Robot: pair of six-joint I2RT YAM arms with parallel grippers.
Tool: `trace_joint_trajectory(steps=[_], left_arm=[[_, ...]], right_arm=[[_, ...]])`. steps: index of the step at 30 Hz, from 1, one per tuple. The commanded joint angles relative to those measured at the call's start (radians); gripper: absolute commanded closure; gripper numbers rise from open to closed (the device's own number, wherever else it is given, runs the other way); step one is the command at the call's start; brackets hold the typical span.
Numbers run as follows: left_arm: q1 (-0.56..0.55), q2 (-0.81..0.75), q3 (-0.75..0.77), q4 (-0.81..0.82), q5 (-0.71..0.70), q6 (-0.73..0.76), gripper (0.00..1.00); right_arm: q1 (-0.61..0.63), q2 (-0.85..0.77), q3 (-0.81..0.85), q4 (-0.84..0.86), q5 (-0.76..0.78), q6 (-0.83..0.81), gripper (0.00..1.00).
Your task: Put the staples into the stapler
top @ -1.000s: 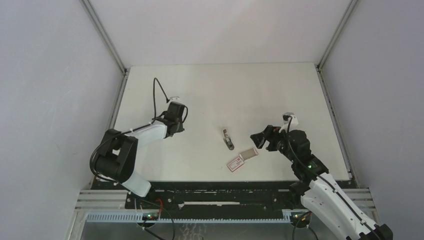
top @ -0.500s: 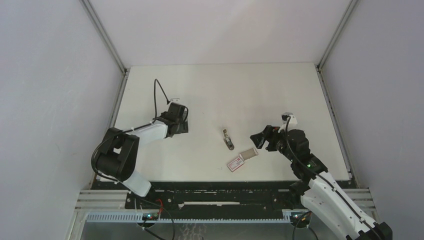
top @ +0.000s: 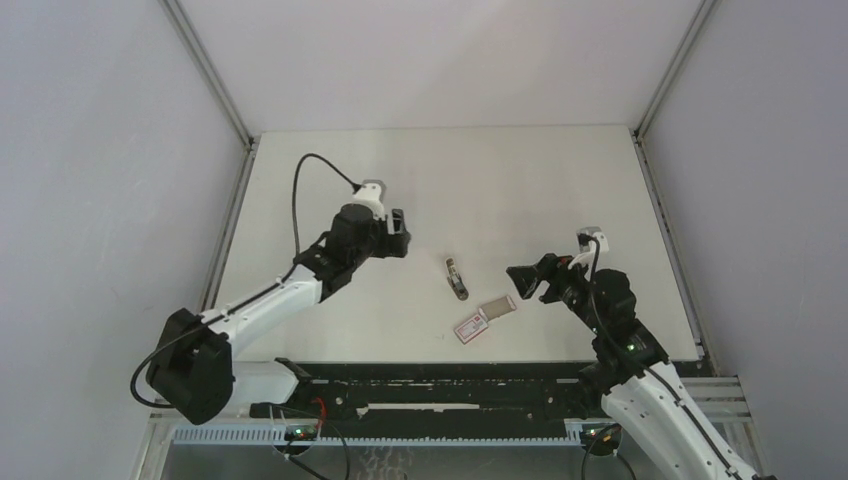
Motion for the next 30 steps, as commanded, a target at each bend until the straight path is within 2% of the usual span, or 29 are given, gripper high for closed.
trace_joint_trajectory(steps=[1, 3, 7, 13, 20, 22, 26, 30], left_arm=[[-0.056, 0.042, -0.036, 0.271, 0.391, 0.034, 0.17], [-0.069, 0.086, -0.040, 0.367, 0.482, 0.028, 0.17], [-0.096, 0.185, 0.012, 0.425, 0.568, 0.047, 0.18], [-0.101, 0.348, 0.079, 0.453, 0.598, 0.044, 0.19], [-0.101, 0.431, 0.085, 0.500, 0.620, 0.022, 0.20], [-0.101, 0.453, 0.093, 0.501, 0.628, 0.019, 0.24], [-0.101, 0.471, 0.095, 0.522, 0.645, 0.009, 0.39], [-0.101, 0.481, 0.102, 0.524, 0.640, 0.007, 0.49]], right_arm=[[-0.005, -0.053, 0.003, 0.057, -0.041, -0.049, 0.21], [-0.005, -0.053, 0.004, 0.064, -0.070, -0.056, 0.21], [-0.004, -0.040, 0.004, 0.080, -0.106, -0.063, 0.21], [-0.006, -0.027, 0.004, 0.102, -0.128, -0.060, 0.21], [-0.006, -0.019, 0.003, 0.103, -0.134, -0.063, 0.21], [-0.007, -0.014, 0.003, 0.108, -0.135, -0.063, 0.21], [-0.006, -0.008, 0.002, 0.109, -0.138, -0.063, 0.22], [-0.007, -0.008, 0.001, 0.108, -0.137, -0.063, 0.22]])
